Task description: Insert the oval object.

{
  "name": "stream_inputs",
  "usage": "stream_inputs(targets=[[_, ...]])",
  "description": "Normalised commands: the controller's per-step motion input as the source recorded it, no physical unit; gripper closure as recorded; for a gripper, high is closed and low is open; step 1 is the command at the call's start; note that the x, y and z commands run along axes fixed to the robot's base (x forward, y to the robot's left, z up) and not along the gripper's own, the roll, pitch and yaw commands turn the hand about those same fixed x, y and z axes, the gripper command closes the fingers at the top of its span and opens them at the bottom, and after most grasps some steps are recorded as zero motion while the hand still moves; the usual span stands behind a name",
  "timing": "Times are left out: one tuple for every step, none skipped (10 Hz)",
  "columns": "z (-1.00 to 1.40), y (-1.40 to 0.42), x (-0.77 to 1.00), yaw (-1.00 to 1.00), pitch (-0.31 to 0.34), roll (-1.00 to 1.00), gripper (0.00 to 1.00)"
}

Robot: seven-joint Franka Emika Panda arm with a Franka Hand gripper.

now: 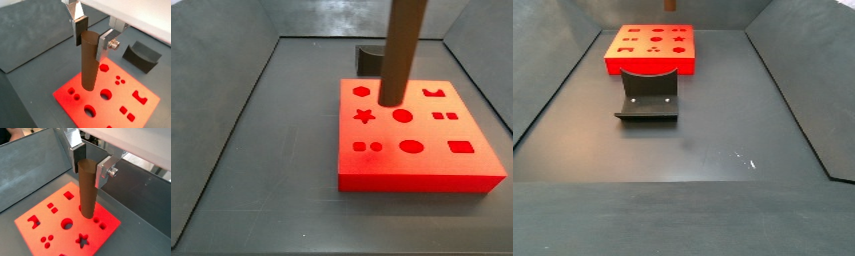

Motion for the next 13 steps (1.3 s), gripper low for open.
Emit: stream_inputs(targets=[[-0.06, -0.28, 1.00, 0.00, 0.026, 0.00, 1.00], [-0.02, -0.26, 1.00, 0.00, 0.056, 0.00, 1.00], [0.00, -0.12, 0.21, -0.02, 0.000, -0.01, 1.00], [0.00, 0.00, 0.00, 0.00, 0.000, 0.01, 1.00], [-0.06, -0.26, 0.61, -0.04, -0.081, 0.00, 1.00], [-0.17, -0.31, 0.73, -0.29, -0.127, 0.04, 1.00], [-0.17, -0.20, 0.58, -0.50, -0.047, 0.16, 1.00], [-0.17, -0.07, 0.36, -0.67, -0.006, 0.22, 1.00], [-0.11, -0.05, 0.21, -0.72, 0.000, 0.20, 1.00], [0.00, 0.00, 0.00, 0.00, 0.040, 0.00, 1.00], [0.00, 0.03, 0.00, 0.00, 0.000, 0.00, 1.00], [-0.30, 0.03, 0.02, 0.00, 0.000, 0.10, 1.00], [-0.36, 0.03, 0.03, 0.11, 0.000, 0.22, 1.00]])
